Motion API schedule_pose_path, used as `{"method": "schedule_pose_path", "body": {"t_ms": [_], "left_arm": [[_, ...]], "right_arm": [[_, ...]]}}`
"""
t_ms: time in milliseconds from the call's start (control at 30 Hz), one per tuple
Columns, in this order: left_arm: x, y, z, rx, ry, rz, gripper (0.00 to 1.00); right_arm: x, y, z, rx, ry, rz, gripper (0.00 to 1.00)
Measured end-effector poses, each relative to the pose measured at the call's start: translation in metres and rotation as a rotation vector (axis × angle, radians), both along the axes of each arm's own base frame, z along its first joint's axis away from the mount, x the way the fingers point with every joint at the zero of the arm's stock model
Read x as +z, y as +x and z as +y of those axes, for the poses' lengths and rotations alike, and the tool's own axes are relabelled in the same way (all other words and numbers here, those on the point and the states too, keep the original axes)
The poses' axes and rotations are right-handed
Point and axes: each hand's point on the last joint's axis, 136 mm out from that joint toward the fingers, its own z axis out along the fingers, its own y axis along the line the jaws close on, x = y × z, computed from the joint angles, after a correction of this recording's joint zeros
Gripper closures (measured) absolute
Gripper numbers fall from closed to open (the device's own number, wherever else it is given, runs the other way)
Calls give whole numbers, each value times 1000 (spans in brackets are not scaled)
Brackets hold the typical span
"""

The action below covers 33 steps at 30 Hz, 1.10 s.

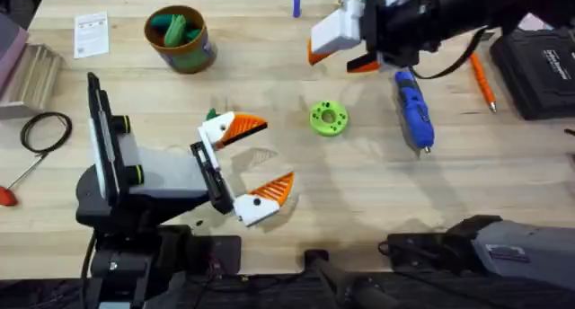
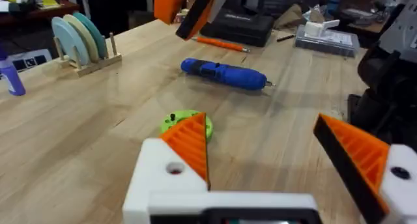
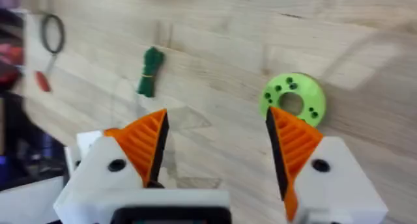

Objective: Pick up the gripper from the table and insert it into the empty holder that is missing its gripper. Then pick up a screw, insert it into the mounting hole, and use the screwdriver to tighten it. Finally, clean up the table by picking up the vegetable and placing it into the bucket.

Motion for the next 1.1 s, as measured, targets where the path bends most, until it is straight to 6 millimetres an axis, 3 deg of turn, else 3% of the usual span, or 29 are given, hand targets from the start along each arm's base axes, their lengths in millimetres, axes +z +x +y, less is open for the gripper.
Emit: {"method": "schedule_pose_path", "body": {"t_ms": [200, 333, 500, 733, 1100], "left_arm": [[0, 0, 0, 0, 0, 0, 15], [0, 0, 0, 0, 0, 0, 14], [0, 0, 0, 0, 0, 0, 14], [0, 0, 0, 0, 0, 0, 15], [0, 0, 0, 0, 0, -1, 15]], "right_arm": [[-18, -8, -3, 8, -178, -12, 142], [-43, -13, -13, 13, -368, 89, 143], [-64, 5, -2, 11, -417, 111, 143], [-99, 10, -2, -11, -471, 197, 143], [-123, 19, -7, -43, -503, 242, 174]]}}
